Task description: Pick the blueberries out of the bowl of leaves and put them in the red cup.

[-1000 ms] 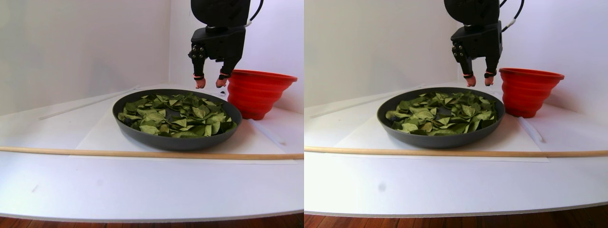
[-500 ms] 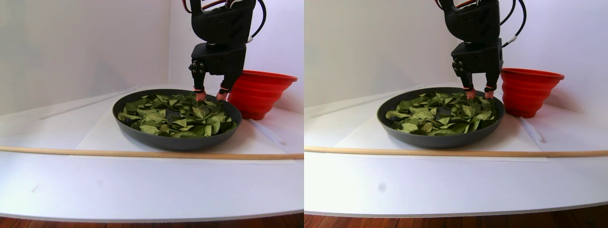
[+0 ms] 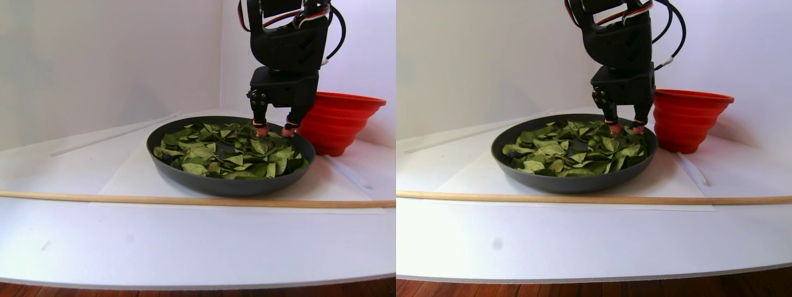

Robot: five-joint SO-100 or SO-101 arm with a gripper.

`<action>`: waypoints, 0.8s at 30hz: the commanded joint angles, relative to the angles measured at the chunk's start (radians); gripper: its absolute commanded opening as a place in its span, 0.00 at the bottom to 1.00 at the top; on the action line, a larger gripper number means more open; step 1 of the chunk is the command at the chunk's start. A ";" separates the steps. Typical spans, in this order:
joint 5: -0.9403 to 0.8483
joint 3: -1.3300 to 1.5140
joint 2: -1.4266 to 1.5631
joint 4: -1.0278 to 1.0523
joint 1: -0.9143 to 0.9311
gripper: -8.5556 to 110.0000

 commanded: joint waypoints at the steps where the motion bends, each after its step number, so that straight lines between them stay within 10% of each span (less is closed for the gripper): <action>1: 0.000 -0.044 0.012 -0.021 -0.003 0.22; 24: -0.018 -0.048 -0.011 -0.118 -0.014 0.23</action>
